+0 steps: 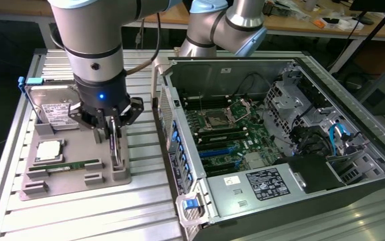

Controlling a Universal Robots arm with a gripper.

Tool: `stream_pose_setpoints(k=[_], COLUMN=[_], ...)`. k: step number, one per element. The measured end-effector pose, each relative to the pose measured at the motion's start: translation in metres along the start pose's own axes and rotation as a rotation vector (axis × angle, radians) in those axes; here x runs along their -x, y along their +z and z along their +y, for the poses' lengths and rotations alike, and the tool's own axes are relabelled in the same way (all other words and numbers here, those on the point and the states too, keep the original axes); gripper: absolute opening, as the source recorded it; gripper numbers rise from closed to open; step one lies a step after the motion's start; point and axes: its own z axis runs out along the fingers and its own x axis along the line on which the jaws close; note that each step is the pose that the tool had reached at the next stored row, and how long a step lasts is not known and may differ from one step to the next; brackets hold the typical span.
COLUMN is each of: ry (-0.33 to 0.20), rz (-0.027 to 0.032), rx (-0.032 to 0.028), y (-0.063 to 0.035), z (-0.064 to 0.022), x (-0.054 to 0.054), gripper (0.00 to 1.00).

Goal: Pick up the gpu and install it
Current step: 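Pick up the gpu and move the gpu toward the slot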

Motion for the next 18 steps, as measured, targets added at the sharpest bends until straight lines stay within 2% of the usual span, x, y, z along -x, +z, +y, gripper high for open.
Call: stream_pose_setpoints(k=[7,18], ry=[0.000,0.000], rz=[0.0000,-0.0001], rx=[0.0001,0.0006], y=[-0.0065,-0.0263], z=[0.0002,0.0008], x=[0.000,0.002], gripper=[0.27,0.27])
